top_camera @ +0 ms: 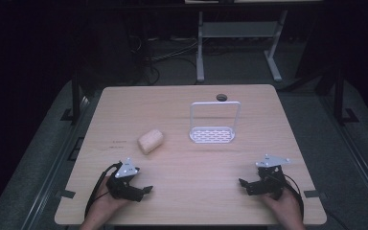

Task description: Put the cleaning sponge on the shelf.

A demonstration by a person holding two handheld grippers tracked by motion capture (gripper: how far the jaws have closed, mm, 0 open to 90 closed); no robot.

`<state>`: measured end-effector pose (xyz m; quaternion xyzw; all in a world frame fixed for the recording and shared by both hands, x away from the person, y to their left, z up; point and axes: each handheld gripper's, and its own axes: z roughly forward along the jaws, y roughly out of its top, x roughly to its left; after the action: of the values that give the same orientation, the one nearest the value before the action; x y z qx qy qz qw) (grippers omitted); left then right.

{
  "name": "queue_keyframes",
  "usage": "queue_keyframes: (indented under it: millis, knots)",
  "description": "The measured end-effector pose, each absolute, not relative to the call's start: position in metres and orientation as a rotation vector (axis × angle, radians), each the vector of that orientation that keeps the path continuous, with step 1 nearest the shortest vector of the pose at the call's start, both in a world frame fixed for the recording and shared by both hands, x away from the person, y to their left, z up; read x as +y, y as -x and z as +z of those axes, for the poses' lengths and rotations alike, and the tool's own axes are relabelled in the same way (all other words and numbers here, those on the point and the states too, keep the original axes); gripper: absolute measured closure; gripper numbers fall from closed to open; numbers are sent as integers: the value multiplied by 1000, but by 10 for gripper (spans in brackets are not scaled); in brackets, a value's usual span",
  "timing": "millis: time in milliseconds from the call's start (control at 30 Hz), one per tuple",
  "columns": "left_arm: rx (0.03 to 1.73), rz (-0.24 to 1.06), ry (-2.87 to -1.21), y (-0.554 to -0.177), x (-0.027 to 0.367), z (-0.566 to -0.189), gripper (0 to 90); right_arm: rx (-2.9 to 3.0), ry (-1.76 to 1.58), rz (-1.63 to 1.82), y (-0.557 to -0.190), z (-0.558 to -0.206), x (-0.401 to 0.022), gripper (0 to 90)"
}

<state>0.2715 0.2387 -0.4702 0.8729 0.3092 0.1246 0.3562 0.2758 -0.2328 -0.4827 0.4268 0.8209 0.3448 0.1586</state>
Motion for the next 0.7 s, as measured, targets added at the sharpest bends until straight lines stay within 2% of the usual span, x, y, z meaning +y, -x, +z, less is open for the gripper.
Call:
queue_keyframes:
  millis: [700]
  knots:
    - [834, 336, -2252, -280, 252, -458, 135, 2347, -1220, 986, -276, -483, -233, 13]
